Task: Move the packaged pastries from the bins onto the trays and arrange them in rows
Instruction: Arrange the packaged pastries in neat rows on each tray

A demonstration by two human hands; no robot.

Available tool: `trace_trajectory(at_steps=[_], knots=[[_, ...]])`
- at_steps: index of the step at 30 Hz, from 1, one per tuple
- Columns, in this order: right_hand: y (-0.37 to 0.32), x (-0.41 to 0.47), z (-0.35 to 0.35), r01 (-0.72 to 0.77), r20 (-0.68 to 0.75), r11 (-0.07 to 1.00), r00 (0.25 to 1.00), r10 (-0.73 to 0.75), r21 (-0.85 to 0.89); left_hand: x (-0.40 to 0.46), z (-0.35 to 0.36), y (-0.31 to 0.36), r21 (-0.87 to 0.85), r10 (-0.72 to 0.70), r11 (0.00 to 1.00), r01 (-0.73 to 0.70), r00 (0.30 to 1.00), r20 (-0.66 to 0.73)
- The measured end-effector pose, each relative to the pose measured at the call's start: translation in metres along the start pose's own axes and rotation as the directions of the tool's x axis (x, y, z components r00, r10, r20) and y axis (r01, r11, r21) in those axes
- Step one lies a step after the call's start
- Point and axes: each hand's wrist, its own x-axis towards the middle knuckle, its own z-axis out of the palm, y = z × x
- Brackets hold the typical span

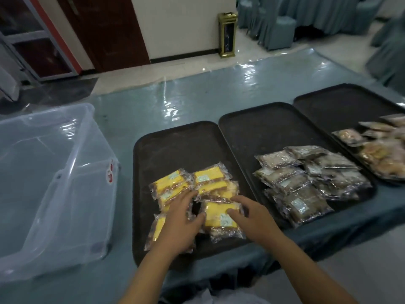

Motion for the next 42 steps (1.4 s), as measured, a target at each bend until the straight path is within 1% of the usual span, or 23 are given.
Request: trace_trajectory(at_steps=[5,8,10,13,17,22,26,29,32,34,38,42], knots=[[0.007,-0.053,-0.033,-0.098,-0.095,0.99,0.992,0.088,-0.104,-0.019,0.026,0.026,-0.094,0.108,0.991,-0.096,0.985,0.135],[0.023,-0.087,-0.045,-0.169,-0.192,0.984,0.969,0.154,-0.062,-0.022,0.051,0.037,-0.179,0.132,0.978,-0.102,0.978,0.162],[0.035,-0.11,-0.055,-0.207,-0.226,0.977,0.956,0.189,-0.057,-0.025,0.069,0.049,-0.243,0.146,0.965,-0.1,0.973,0.177],[0.053,-0.135,-0.079,-0.249,-0.292,0.968,0.929,0.228,-0.037,-0.027,0.098,0.071,-0.275,0.163,0.957,-0.089,0.952,0.26],[0.076,-0.143,-0.118,-0.248,-0.376,0.969,0.896,0.237,0.022,-0.02,0.127,0.105,-0.228,0.242,0.959,-0.169,0.906,0.347],[0.12,-0.13,-0.174,-0.224,-0.41,0.968,0.876,0.253,0.117,0.007,0.174,0.15,-0.22,0.229,0.963,-0.157,0.904,0.36],[0.16,-0.121,-0.239,-0.206,-0.425,0.96,0.864,0.27,0.19,0.029,0.231,0.204,-0.154,0.251,0.966,-0.207,0.89,0.381],[0.196,-0.118,-0.294,-0.199,-0.431,0.961,0.863,0.264,0.189,0.048,0.278,0.248,-0.077,0.278,0.959,-0.271,0.862,0.424],[0.232,-0.115,-0.341,-0.206,-0.421,0.966,0.871,0.254,0.157,0.071,0.316,0.283,-0.043,0.285,0.954,-0.295,0.86,0.424],[0.251,-0.112,-0.37,-0.214,-0.406,0.969,0.88,0.247,0.126,0.083,0.337,0.304,-0.051,0.282,0.957,-0.287,0.867,0.412],[0.275,-0.1,-0.426,-0.244,-0.4,0.966,0.879,0.258,0.089,0.114,0.366,0.336,-0.01,0.235,0.968,-0.252,0.884,0.405],[0.283,-0.069,-0.477,-0.242,-0.396,0.97,0.891,0.222,0.0,0.166,0.395,0.361,0.088,0.205,0.963,-0.254,0.905,0.374]])
